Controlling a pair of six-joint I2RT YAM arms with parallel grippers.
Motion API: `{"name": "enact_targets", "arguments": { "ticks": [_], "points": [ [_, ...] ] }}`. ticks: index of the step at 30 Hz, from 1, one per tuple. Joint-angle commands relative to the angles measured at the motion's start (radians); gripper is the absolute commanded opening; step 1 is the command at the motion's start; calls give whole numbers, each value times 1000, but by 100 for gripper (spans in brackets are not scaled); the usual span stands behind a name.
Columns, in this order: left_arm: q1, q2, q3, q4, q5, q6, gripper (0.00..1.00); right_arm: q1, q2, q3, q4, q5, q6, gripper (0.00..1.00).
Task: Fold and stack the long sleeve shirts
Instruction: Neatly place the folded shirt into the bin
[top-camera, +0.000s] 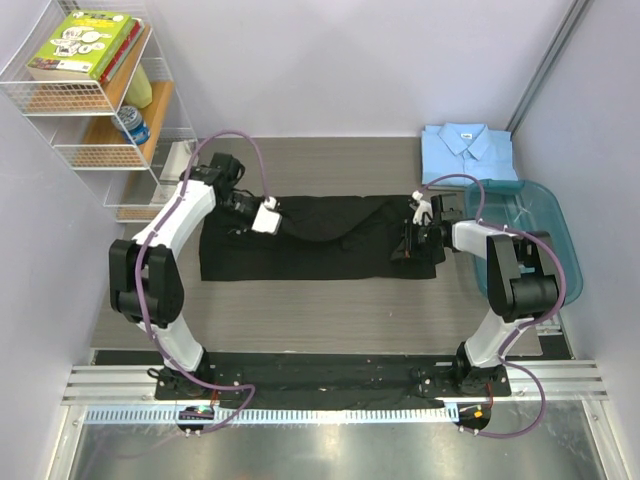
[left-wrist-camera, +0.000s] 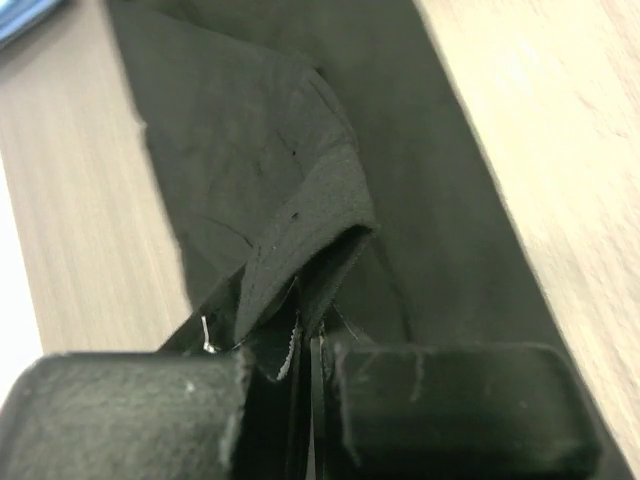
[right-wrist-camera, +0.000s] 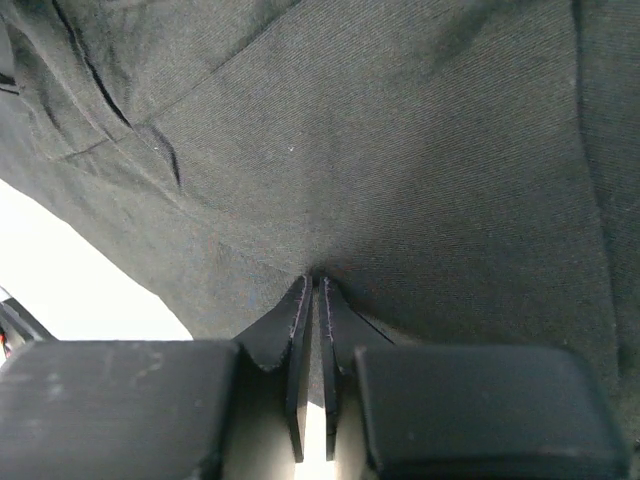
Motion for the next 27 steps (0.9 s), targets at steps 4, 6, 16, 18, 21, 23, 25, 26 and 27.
{"name": "enact_targets", "arguments": {
  "ticks": [4,6,16,18,21,23,25,26,27],
  "points": [
    [41,-35,-139,-148,-70,429,1,-4,-1,19,-26,38,-22,13],
    [55,-23,-162,-90,-93,436,0,-2,-13,19,-32,36,-28,13],
    [141,60,-116,-93,-147,496,4,-2,-74,36,-104,-22,-76,14],
    [153,62,-119,-71,-150,504,7,-2,-121,36,-127,-63,-99,14],
    [158,72,-133,-30,-159,513,9,-2,-172,39,-167,-100,-117,14],
    [156,87,-124,1,-165,521,8,-4,-209,44,-193,-111,-148,14],
    [156,98,-114,25,-173,547,5,-2,-238,53,-242,-129,-188,14],
    [158,110,-111,32,-176,559,3,-4,-248,53,-254,-135,-199,14],
    [158,118,-93,32,-180,568,1,-4,-257,57,-274,-149,-209,15]
  ]
}}
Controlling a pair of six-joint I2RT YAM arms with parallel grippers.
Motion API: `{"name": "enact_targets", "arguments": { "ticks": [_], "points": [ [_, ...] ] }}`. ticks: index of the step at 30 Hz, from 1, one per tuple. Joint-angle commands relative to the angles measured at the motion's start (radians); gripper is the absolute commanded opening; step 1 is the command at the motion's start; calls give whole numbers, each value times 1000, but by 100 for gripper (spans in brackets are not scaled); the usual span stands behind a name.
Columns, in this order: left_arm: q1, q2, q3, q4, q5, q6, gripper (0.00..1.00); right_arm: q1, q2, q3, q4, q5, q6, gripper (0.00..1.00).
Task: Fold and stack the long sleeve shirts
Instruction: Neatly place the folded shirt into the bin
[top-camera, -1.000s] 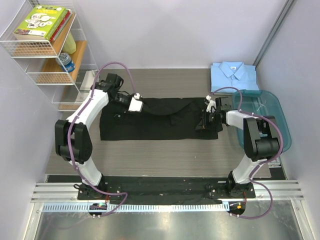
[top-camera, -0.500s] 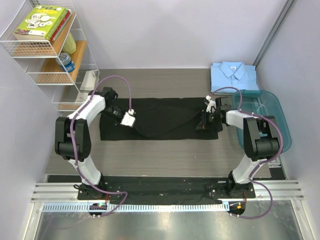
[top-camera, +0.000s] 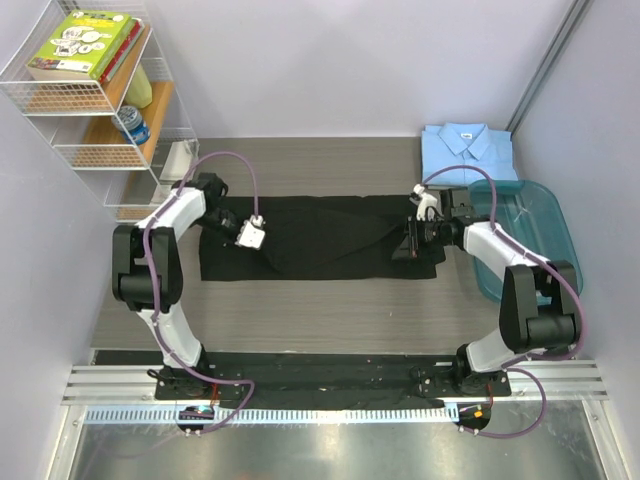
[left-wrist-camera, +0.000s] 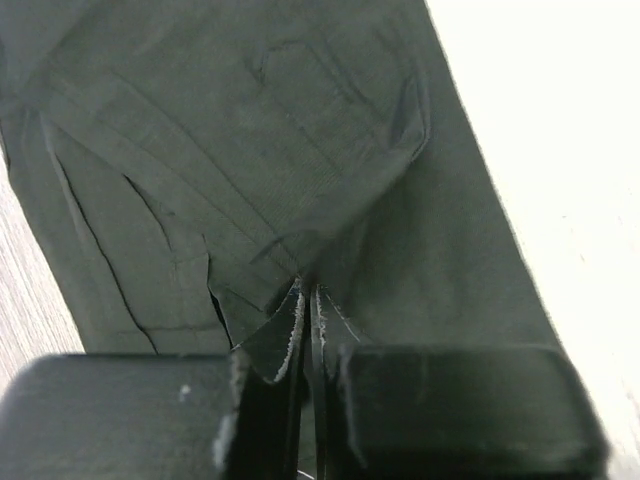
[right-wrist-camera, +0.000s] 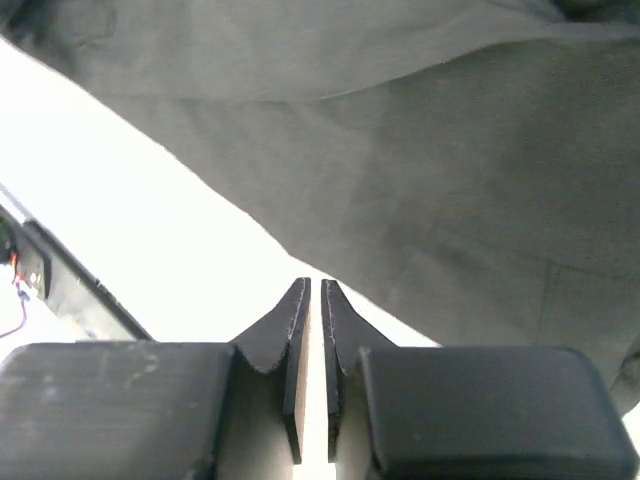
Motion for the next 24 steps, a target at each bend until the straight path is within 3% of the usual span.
{"name": "enact_targets", "arguments": {
  "ticks": [1,3,7,8,9,12,13,14,15,17,18,21,22,24],
  "points": [
    [5,41,69,37,-11,365,0,-4,-73,45,-92,-71,-90,15],
    [5,59,116,-3,-25,362,0,-4,-81,75,-94,-68,-90,18],
    [13,15,138,-96,-48,162,27,-4,-42,177,-106,-42,-95,24],
    [14,-3,134,-107,-62,-16,36,-4,-32,196,-111,-37,-102,24],
    [16,-35,128,-115,-112,-93,43,-4,-18,226,-112,-32,-113,25],
    [60,-92,82,-196,-129,-249,57,-2,19,272,-118,-22,-136,27],
    [104,-137,65,-198,-131,-291,68,-2,28,282,-117,-20,-144,28],
    [111,-157,45,-177,-132,-372,71,1,39,295,-118,-6,-147,28],
    [116,-175,42,-126,-137,-606,73,1,54,322,-118,4,-150,29],
    [116,-188,63,-117,-149,-815,74,6,105,353,-115,38,-153,29],
    [117,-183,75,-107,-152,-1021,74,7,122,385,-114,44,-151,29],
    [119,-134,103,-127,-140,-1288,73,24,185,434,-111,80,-148,29],
    [123,-126,88,-109,-125,-1442,74,27,197,441,-109,89,-148,29],
    [126,-149,5,-48,-80,-1588,74,41,229,462,-112,121,-156,29]
  ]
}}
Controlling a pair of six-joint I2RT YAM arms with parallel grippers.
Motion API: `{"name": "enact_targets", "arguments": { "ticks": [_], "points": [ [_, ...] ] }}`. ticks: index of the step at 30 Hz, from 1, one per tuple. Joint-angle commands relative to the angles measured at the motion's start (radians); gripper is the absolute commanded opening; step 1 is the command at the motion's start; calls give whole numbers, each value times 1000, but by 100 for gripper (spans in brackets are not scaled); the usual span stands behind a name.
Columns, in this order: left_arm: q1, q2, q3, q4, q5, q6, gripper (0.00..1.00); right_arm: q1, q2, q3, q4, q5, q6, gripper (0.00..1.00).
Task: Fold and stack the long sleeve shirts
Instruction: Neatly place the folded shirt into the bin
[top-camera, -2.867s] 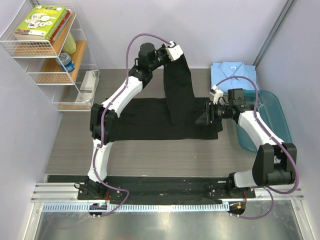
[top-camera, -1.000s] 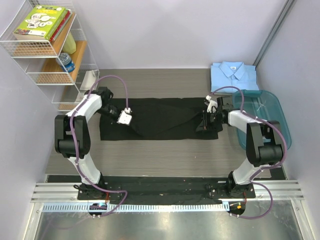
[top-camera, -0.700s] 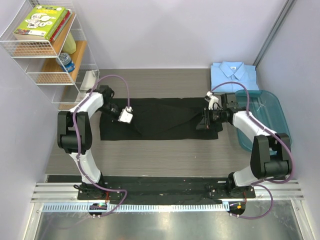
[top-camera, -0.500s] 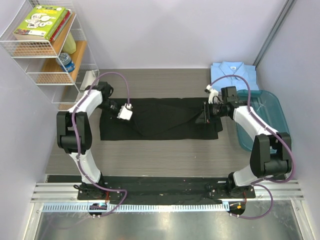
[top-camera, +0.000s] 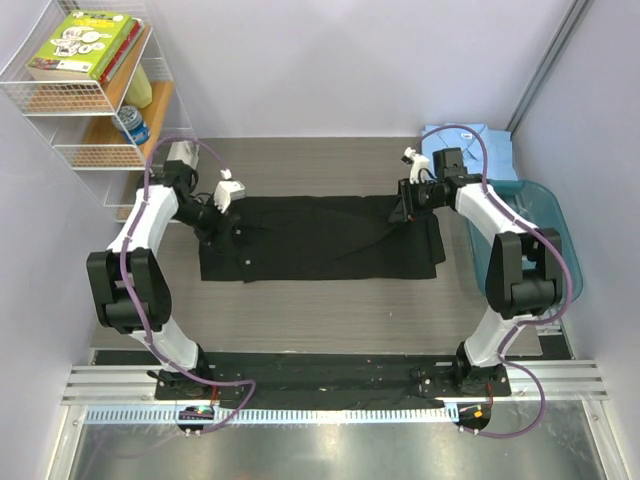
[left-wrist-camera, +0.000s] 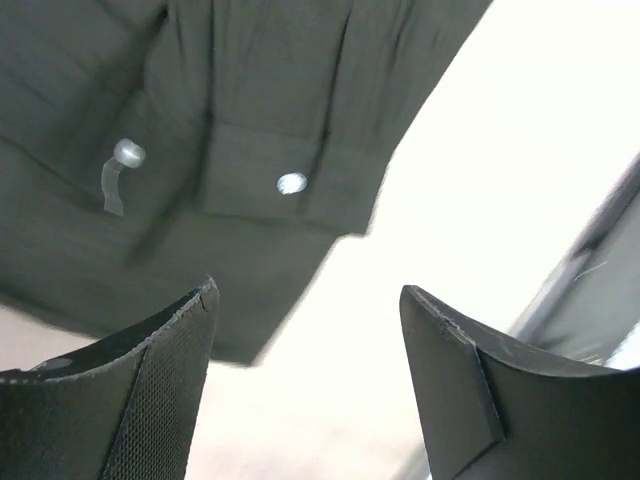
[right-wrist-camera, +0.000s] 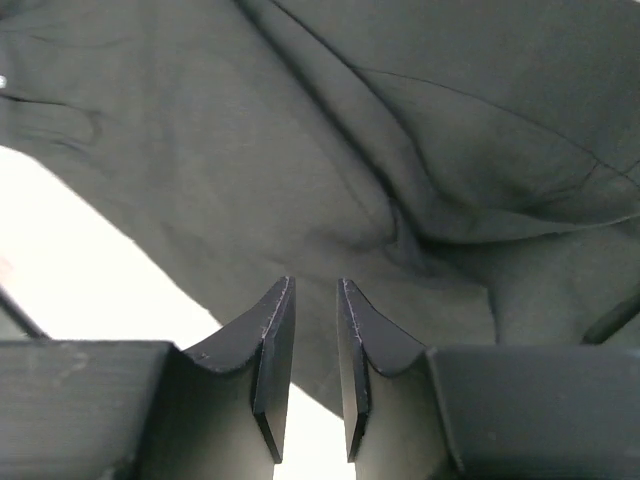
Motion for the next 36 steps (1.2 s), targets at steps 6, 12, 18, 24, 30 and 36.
{"name": "enact_targets", "arguments": {
  "ticks": [6,12,18,24,30,36],
  "points": [
    [3,-57,-227,334,-50,-917,62,38,58,81,4,80,-33,30],
    [2,-36,-314,524,-190,-1106,47,44,53,64,1,80,-36,31],
    [2,27,-319,618,-235,-1138,42,44,53,32,1,91,-52,31],
    [0,58,-334,666,-214,-1145,41,44,50,37,-6,101,-61,32],
    [0,81,-353,706,-210,-1135,40,44,60,41,-14,98,-64,32],
    [-3,78,-376,733,-180,-1128,33,44,57,40,-17,103,-65,33]
  ]
}}
